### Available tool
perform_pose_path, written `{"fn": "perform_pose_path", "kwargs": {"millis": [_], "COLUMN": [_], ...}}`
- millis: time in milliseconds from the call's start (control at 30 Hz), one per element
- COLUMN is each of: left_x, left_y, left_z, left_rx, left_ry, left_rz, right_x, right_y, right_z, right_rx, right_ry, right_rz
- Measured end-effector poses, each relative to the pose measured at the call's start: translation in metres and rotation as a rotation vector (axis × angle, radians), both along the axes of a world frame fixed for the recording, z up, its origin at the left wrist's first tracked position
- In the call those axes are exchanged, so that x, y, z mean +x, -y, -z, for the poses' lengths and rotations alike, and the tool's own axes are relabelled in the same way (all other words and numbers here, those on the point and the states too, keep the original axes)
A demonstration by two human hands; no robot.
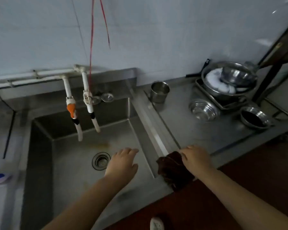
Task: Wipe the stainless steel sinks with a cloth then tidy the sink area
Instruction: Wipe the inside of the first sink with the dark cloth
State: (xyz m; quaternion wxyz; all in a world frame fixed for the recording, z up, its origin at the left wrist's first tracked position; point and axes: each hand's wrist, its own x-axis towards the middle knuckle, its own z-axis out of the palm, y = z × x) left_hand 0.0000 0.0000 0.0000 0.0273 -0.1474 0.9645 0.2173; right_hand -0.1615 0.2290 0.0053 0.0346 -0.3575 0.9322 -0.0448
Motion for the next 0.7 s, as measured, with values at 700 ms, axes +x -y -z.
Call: {"fn": "perform_pose_path", "kwargs": {"millis": [700], "left_x": [-0.136], "left_y": [-0.105], "left_z": [0.113], "left_rx": [0.110], "left_ry": [0.102], "left_rz": [-0.090], "right_x": [-0.073], "right_y": [-0.045], "right_z": [0.105], "right_rx": [-0.164], "right_ry": [0.578], "right_rz": [-0.003]}}
